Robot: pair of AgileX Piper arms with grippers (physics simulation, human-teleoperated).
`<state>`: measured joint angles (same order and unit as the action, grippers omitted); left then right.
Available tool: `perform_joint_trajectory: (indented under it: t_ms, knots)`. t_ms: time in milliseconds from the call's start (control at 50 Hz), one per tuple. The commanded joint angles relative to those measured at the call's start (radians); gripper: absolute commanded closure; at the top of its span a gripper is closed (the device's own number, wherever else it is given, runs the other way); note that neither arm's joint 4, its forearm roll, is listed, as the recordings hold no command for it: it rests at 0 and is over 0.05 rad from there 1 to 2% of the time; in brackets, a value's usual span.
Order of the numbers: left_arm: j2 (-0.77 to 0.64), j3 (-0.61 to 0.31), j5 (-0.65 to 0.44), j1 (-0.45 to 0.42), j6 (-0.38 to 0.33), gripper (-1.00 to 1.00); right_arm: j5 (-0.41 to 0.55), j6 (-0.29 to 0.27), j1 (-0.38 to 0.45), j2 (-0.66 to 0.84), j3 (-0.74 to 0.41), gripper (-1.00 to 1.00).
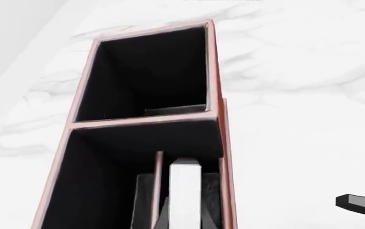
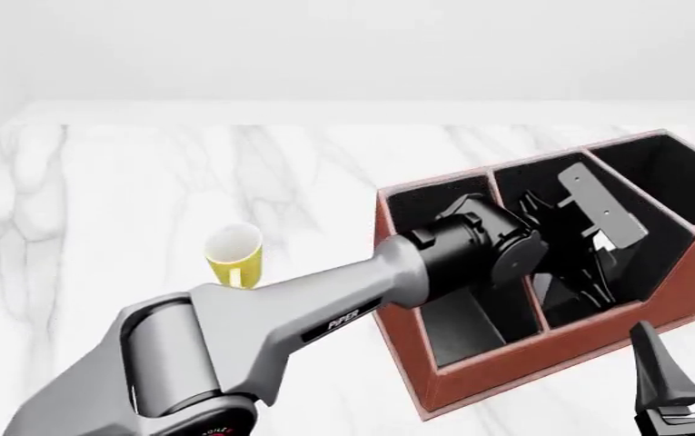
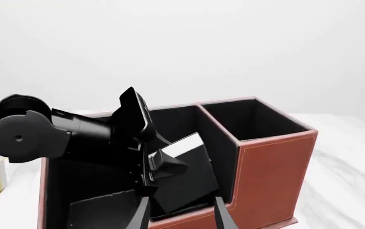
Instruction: Pick up the book and place it in the back compartment of the caddy.
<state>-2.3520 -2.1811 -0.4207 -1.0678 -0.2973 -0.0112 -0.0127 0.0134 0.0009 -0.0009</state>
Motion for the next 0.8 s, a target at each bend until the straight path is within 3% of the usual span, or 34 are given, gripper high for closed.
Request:
perform_joint_trajectory:
  t_ms: [20, 80, 100, 540, 800]
  knots:
    - [-0.133, -0.100, -0.034, 0.052, 0.024, 1.00, -0.001, 0.001, 0.000, 0.000, 0.000, -1.00]
    - [-0.135, -0.106, -0.041, 0.049, 0.033, 1.00, 0.000, 0.001, 0.000, 0.000, 0.000, -1.00]
    - [-0.136, -0.104, -0.040, 0.048, 0.032, -1.00, 0.000, 0.001, 0.000, 0.000, 0.000, -1.00]
    - [-0.087, -0.083, -0.038, 0.057, 0.043, -1.00, 0.000, -0.001, -0.002, 0.000, 0.000, -1.00]
    - [0.089, -0.006, -0.021, 0.094, 0.030, -1.00, -0.001, -0.004, -0.005, 0.000, 0.000, -1.00]
